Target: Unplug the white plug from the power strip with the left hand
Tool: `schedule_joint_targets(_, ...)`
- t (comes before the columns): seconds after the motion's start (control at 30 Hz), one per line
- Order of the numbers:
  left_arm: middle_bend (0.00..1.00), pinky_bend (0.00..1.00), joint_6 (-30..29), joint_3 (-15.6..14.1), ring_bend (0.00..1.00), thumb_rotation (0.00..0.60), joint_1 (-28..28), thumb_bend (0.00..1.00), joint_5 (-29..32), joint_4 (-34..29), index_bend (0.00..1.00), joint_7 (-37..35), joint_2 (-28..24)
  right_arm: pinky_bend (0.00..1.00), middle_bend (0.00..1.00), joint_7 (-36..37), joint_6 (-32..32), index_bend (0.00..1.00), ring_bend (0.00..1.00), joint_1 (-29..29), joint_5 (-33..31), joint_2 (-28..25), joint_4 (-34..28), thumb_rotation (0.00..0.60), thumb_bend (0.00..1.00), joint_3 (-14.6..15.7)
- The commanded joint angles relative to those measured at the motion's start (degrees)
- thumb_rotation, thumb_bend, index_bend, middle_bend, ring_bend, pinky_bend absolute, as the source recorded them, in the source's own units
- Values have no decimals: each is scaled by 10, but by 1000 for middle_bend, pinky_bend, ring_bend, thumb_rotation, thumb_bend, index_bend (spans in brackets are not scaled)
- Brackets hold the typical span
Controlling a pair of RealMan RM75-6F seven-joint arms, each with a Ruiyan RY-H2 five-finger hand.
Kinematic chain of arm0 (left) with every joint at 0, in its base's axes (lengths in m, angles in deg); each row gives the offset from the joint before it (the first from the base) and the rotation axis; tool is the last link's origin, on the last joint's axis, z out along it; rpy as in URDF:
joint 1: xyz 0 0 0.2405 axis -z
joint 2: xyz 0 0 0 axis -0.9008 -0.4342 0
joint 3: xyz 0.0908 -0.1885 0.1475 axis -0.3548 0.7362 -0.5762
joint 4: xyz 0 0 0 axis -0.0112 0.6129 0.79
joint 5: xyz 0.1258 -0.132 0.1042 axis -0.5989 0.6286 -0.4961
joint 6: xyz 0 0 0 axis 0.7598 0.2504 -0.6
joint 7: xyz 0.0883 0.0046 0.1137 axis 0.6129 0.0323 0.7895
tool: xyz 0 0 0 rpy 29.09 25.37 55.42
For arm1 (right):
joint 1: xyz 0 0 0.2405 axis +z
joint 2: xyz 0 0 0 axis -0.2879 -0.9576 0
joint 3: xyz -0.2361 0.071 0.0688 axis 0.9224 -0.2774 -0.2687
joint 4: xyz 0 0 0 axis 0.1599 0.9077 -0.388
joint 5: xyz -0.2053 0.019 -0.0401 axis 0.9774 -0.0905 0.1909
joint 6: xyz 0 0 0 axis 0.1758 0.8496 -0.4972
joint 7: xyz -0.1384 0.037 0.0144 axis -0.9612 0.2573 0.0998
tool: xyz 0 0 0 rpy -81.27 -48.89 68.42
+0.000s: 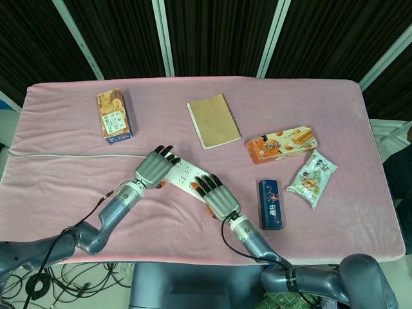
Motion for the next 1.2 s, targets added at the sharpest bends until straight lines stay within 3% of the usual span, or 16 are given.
schedule_joint_targets(0.03, 321, 183, 1, 1, 98, 600, 0, 155, 1, -3, 270, 0, -2, 56, 0, 0, -2, 0, 0, 1, 0, -2, -1, 600, 512, 0)
schedule_joint_targets(1.2, 315, 173, -11, -5, 95, 600, -6, 154, 3, -18, 264, 20, -8, 56, 0, 1, -2, 0, 0, 7, 15, 12, 10, 600, 512, 6)
